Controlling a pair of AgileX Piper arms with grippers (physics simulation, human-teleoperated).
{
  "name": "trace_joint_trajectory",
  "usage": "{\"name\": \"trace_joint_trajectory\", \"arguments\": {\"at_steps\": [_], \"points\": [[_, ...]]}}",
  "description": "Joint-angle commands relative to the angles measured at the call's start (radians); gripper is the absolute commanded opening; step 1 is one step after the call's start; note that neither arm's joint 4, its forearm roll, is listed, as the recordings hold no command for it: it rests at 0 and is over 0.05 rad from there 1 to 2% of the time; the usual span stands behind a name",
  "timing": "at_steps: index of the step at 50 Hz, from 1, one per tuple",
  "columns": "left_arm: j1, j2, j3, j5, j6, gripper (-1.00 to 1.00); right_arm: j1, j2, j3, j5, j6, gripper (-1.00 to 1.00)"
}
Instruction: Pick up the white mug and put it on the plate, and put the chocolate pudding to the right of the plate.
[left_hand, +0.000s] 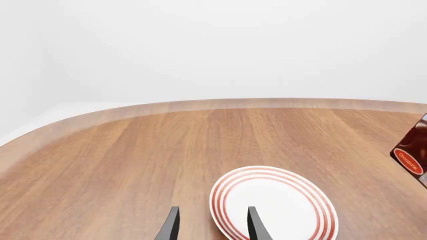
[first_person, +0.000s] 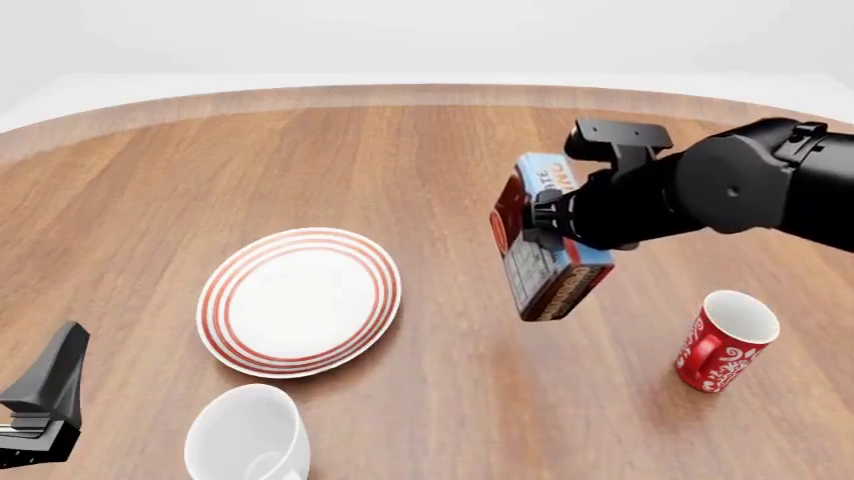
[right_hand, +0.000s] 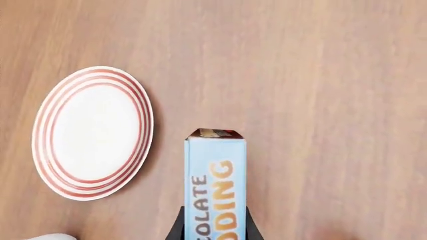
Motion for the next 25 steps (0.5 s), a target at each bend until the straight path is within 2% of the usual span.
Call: {"name": "trace_joint_trajectory", "arguments": {"at_steps": [1, 6, 7, 9, 13, 22, 23, 25], "points": [[0.0, 0.0, 0.0, 0.0, 0.0, 1.0, -0.001, 0.03, -0.033, -0.011, 0.042, -1.0], [0.0, 0.0, 0.0, 0.0, 0.0, 1.0, 0.003, 0.045, -0.037, -0.019, 0.053, -1.0], [0.0, 0.0, 0.0, 0.0, 0.0, 1.0, 0.011, 0.057, -0.03, -0.027, 0.08, -1.0], [0.0, 0.0, 0.0, 0.0, 0.0, 1.0, 0.008, 0.063, -0.036, -0.029, 0.061, -1.0], [0.0, 0.0, 0.0, 0.0, 0.0, 1.0, 0.016, 0.087, -0.031, -0.053, 0.087, -1.0], [0.0, 0.0, 0.0, 0.0, 0.0, 1.0, 0.013, 0.137, -0.03, -0.075, 0.083, -1.0], [0.0, 0.0, 0.0, 0.0, 0.0, 1.0, 0.021, 0.141, -0.031, -0.079, 0.097, -1.0], [0.0, 0.0, 0.0, 0.0, 0.0, 1.0, 0.013, 0.152, -0.034, -0.084, 0.085, -1.0]]}}
